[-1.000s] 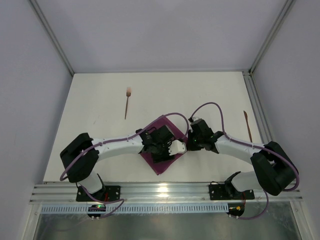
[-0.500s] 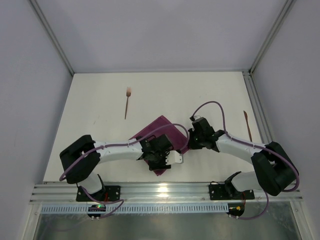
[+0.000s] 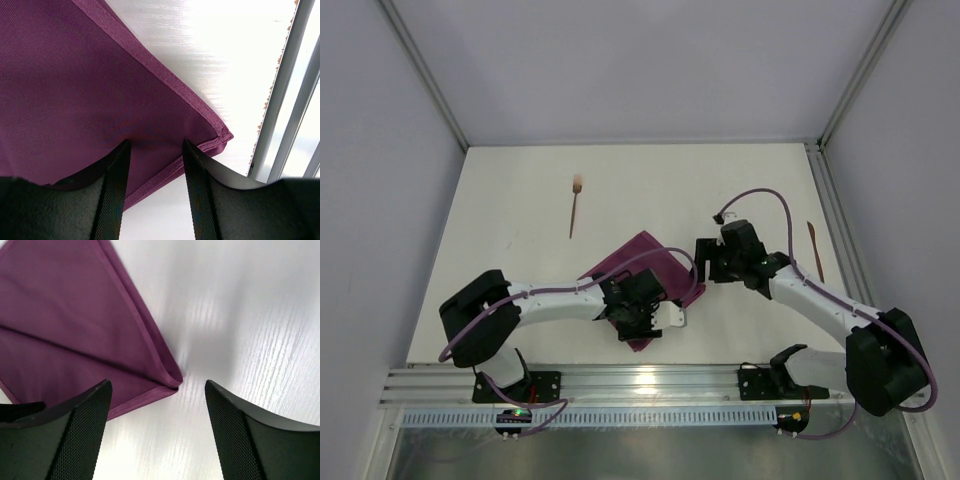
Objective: Fold the napkin into a case and place the utensils inside
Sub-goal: Smooth out the upper triangle-folded napkin at the center of the board, then pick up the upper triangle-folded napkin from the center of the board.
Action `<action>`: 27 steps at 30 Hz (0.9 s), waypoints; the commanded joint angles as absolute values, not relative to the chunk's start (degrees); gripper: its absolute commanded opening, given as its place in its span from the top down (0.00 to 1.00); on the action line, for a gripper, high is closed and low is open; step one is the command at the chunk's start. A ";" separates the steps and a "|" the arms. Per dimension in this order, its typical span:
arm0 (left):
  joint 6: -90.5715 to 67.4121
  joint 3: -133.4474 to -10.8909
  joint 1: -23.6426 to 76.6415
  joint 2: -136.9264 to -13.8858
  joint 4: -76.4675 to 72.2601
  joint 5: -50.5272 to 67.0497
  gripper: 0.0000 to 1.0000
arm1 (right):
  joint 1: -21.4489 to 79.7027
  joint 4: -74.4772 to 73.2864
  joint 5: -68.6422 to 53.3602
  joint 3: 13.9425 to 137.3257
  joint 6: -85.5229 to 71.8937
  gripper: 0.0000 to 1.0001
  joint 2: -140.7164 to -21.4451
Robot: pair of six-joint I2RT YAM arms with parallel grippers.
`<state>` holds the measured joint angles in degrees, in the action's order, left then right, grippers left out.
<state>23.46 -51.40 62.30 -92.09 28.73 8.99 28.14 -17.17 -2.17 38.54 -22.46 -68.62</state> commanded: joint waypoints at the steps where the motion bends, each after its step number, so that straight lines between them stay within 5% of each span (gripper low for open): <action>1: 24.26 -50.27 62.58 -92.29 29.27 8.79 0.52 | 25.24 -15.65 -7.27 36.74 -22.59 0.20 -72.15; 18: 24.52 -50.10 62.58 -91.84 29.44 8.00 0.52 | 24.79 -4.75 -16.52 29.88 -28.04 0.48 -80.42; 27: 25.22 -50.18 62.58 -89.66 30.67 8.26 0.52 | 24.52 -2.29 -16.35 29.97 -29.27 0.80 -80.51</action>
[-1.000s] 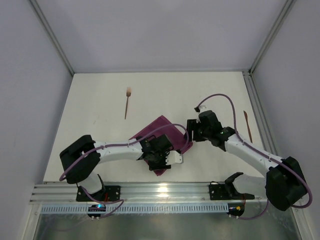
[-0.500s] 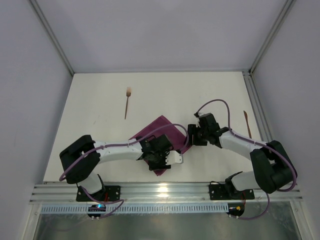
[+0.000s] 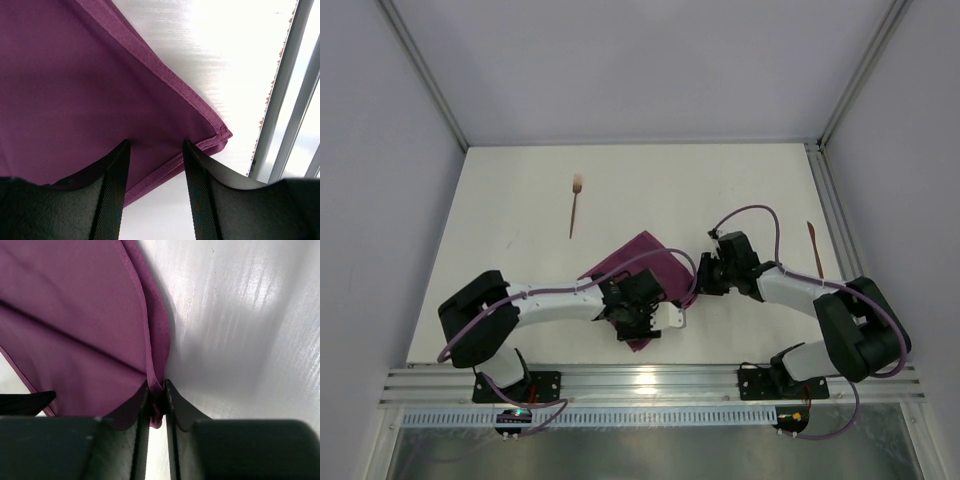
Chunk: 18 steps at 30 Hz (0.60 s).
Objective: Fold the napkin into a case and place the utensils inside
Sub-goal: Pick up the upper triangle-folded napkin from the center of the board.
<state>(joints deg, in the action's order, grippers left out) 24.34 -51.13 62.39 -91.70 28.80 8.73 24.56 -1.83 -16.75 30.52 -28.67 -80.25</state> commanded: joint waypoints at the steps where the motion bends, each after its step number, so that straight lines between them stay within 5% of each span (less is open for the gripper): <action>1: 25.40 -50.45 62.58 -89.21 31.11 8.78 0.51 | 24.52 -2.37 -16.35 30.14 -29.27 0.83 -80.33; 6: 27.50 -53.25 63.02 -85.17 34.45 10.46 0.46 | 24.43 -2.81 -16.87 30.59 -29.27 0.95 -80.60; 9: 29.35 -54.66 64.07 -82.45 37.07 10.37 0.35 | 24.43 -3.25 -16.70 30.67 -29.27 0.97 -80.60; 11: 32.94 -56.07 65.04 -81.83 39.28 9.07 0.01 | 24.43 -3.51 -16.61 30.85 -29.27 0.97 -80.60; 18: 39.46 -46.15 75.40 -81.74 31.31 0.62 0.01 | 24.52 -4.92 -16.00 32.17 -28.74 0.97 -80.95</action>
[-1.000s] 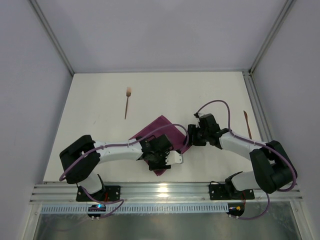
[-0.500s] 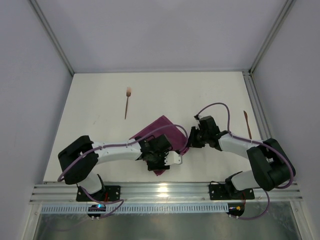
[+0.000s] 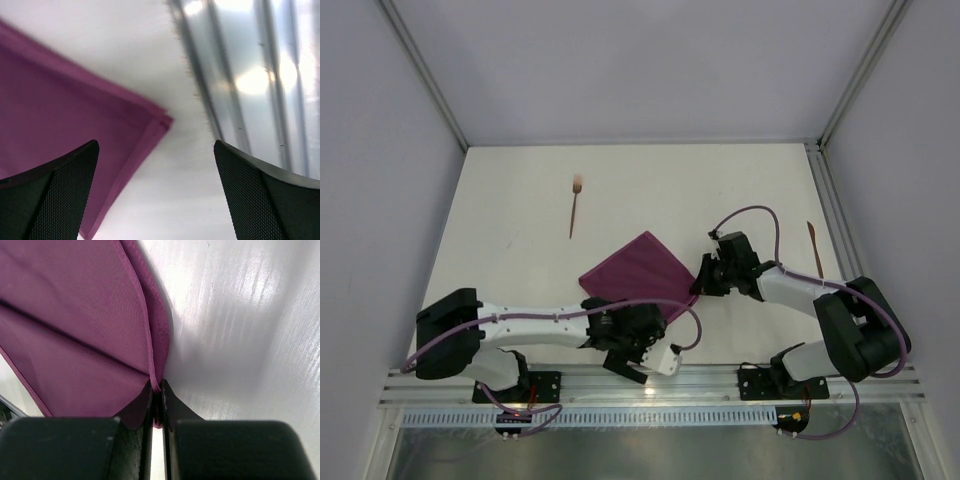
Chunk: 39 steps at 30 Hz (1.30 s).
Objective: Fold the napkin into a case and place the utensils inside
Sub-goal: Pick up the upper triangle-folded napkin from the center of the board.
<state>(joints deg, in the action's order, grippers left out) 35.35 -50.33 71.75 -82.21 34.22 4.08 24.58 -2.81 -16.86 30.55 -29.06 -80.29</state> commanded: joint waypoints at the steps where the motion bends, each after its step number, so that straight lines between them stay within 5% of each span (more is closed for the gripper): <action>1: 39.64 -45.45 76.54 -82.09 28.94 0.53 0.01 | 24.52 -5.27 -15.91 32.25 -28.65 0.97 -80.86; 12: 39.38 -41.57 76.73 -87.89 16.61 -6.33 0.12 | 24.43 -6.24 -15.73 32.69 -27.77 0.97 -80.42; 16: 39.11 -41.13 76.64 -89.47 16.87 -5.71 0.35 | 24.43 -6.77 -15.64 32.78 -27.33 0.97 -79.81; 19: 39.37 -41.39 76.64 -89.56 18.01 -4.92 0.41 | 24.52 -7.03 -15.91 33.13 -26.90 0.97 -79.45; 26: 38.59 -46.84 76.55 -80.60 27.57 2.02 0.31 | 24.52 -8.26 -15.56 33.75 -26.02 0.97 -79.19; 39: 38.76 -48.60 74.27 -86.92 27.41 2.98 0.28 | 24.52 -8.79 -15.47 33.75 -25.75 0.97 -78.58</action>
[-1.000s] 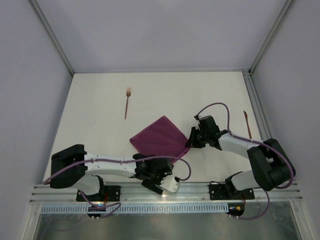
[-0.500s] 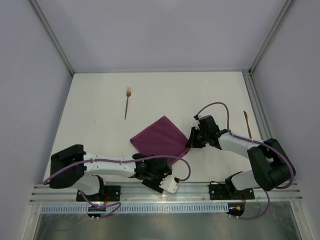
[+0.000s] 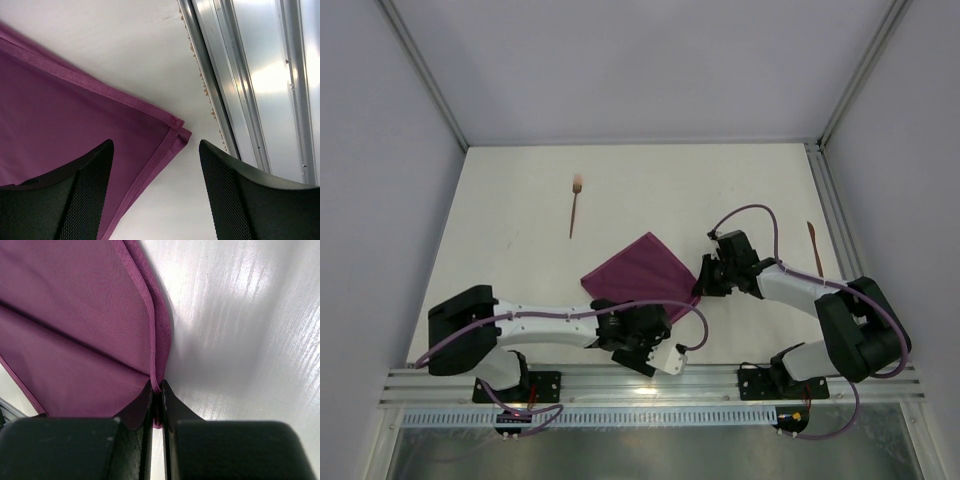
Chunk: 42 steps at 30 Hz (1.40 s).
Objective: Fold the napkin into a case and place the utensils inside
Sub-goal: Pick up the upper triangle-folded napkin from the center of the board.
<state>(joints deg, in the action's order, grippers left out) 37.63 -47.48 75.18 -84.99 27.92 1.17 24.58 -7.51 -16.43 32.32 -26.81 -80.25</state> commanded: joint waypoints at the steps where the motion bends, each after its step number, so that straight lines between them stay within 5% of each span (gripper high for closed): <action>1: 39.19 -48.69 74.27 -87.53 27.77 3.34 0.28 | 24.43 -8.79 -15.47 33.66 -25.75 0.97 -78.49; 14: 37.71 -48.34 73.65 -92.72 24.69 4.48 0.41 | 24.43 -9.05 -15.12 33.57 -25.58 0.97 -77.70; 25: 35.43 -46.84 73.65 -94.40 24.52 -1.21 0.77 | 24.43 -10.28 -15.12 34.54 -25.84 0.97 -76.64; 28: 33.67 -48.33 73.22 -92.04 23.82 -6.93 1.00 | 24.43 -12.30 -14.77 36.73 -25.75 0.97 -75.24; 42: 26.46 -63.17 63.81 -77.52 30.93 -15.64 1.00 | 24.43 -30.49 -9.06 55.62 -20.58 0.97 -71.89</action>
